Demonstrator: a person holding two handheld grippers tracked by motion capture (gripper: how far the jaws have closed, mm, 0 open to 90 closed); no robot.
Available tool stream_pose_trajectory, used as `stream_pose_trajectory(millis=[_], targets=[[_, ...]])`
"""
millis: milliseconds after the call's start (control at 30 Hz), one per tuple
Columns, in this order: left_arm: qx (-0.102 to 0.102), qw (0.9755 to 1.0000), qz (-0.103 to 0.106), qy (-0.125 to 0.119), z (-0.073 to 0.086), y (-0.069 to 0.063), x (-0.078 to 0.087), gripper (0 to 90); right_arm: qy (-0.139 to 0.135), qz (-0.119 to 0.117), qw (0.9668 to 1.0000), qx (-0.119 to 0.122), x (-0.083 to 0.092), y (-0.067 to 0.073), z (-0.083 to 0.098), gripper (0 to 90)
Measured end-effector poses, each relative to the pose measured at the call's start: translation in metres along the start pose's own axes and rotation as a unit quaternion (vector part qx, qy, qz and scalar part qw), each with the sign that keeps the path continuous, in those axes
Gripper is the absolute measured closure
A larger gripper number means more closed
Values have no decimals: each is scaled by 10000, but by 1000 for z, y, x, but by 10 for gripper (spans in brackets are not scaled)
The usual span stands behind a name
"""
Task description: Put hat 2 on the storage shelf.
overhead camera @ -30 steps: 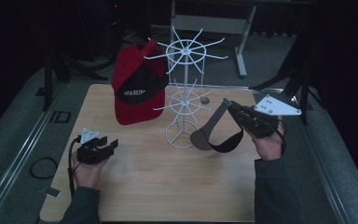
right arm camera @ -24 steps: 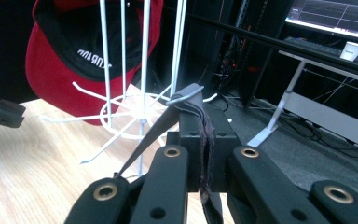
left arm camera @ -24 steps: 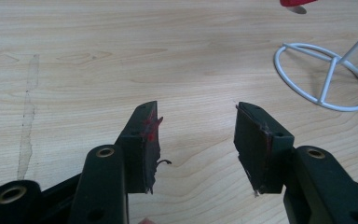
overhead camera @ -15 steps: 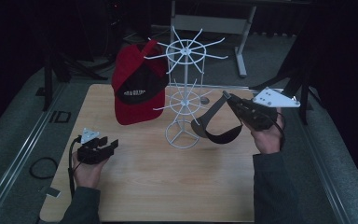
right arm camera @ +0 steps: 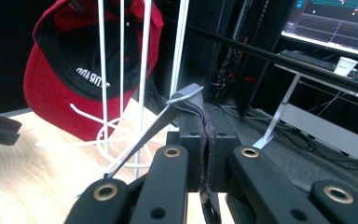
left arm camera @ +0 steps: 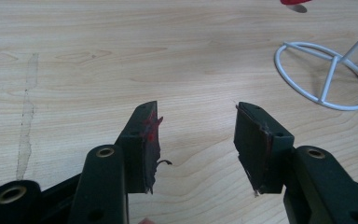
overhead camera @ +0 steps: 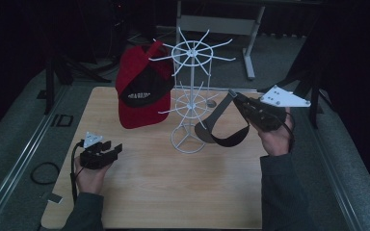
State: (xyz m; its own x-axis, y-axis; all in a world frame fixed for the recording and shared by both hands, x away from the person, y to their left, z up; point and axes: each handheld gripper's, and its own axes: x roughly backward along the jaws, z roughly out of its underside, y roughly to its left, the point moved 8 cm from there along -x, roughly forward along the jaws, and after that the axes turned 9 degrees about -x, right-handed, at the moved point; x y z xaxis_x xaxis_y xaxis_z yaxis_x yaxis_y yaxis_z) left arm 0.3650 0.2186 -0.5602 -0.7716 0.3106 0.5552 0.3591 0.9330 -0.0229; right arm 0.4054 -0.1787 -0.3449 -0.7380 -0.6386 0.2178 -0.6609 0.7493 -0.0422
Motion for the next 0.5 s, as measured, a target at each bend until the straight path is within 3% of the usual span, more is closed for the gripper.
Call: stream_pose_trajectory(millis=[500], targets=[[-2,10000,-11,10,0,0,0,510,-219,-4,9997,-79,5,-2,-19,878]])
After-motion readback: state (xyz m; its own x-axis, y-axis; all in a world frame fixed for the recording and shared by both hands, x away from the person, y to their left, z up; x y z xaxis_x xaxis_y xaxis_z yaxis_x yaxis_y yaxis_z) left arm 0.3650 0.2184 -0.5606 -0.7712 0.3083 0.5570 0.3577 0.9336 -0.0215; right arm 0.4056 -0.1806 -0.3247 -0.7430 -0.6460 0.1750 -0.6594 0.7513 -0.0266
